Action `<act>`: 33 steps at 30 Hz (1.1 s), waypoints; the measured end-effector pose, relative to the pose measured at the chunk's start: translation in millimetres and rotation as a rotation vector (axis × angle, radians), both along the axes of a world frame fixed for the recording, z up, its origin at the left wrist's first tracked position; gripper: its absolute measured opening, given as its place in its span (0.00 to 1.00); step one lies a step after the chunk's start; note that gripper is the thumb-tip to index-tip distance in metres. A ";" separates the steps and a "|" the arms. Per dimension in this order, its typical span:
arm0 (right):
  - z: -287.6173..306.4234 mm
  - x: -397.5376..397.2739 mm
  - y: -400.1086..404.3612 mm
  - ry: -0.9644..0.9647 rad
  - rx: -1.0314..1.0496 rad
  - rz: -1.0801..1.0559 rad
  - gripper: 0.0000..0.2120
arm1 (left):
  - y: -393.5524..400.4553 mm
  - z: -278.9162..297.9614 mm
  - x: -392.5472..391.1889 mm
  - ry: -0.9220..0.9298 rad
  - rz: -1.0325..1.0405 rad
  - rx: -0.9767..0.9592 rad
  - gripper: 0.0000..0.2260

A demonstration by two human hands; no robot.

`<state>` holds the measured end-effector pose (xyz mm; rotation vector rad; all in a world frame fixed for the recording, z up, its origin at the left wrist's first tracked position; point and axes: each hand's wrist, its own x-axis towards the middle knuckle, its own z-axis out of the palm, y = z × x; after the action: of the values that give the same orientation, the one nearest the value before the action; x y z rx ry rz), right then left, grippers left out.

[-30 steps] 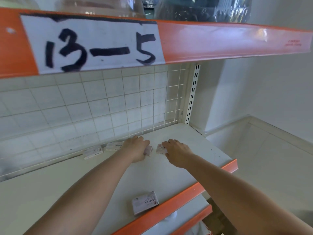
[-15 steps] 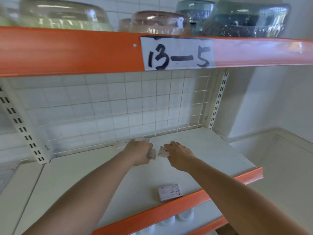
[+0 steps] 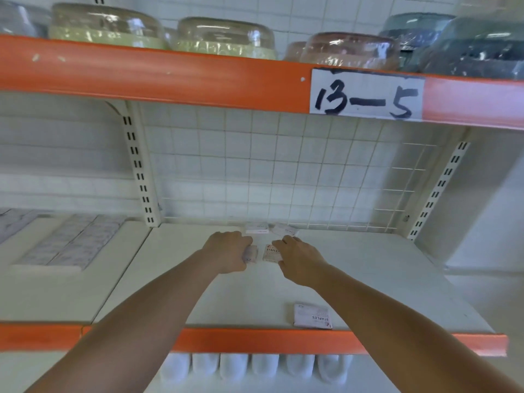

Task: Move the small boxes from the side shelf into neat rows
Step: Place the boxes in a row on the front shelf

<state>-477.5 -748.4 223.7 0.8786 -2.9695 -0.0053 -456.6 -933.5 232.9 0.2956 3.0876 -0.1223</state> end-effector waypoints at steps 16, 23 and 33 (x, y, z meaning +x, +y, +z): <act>-4.5 29.5 -69.5 0.004 0.026 0.219 0.21 | -62.5 -5.8 66.8 -0.040 0.228 0.000 0.14; -3.9 51.7 -120.5 -0.006 0.028 0.227 0.21 | -110.7 -2.3 92.9 -0.036 0.245 -0.015 0.14; -7.1 94.5 -214.9 -0.023 0.018 0.185 0.20 | -206.2 -1.3 136.0 -0.054 0.229 -0.051 0.15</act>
<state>-383.0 -963.4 216.6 1.1591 -2.9011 -0.0154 -320.7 -1139.7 231.6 -0.0562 3.0314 -0.1817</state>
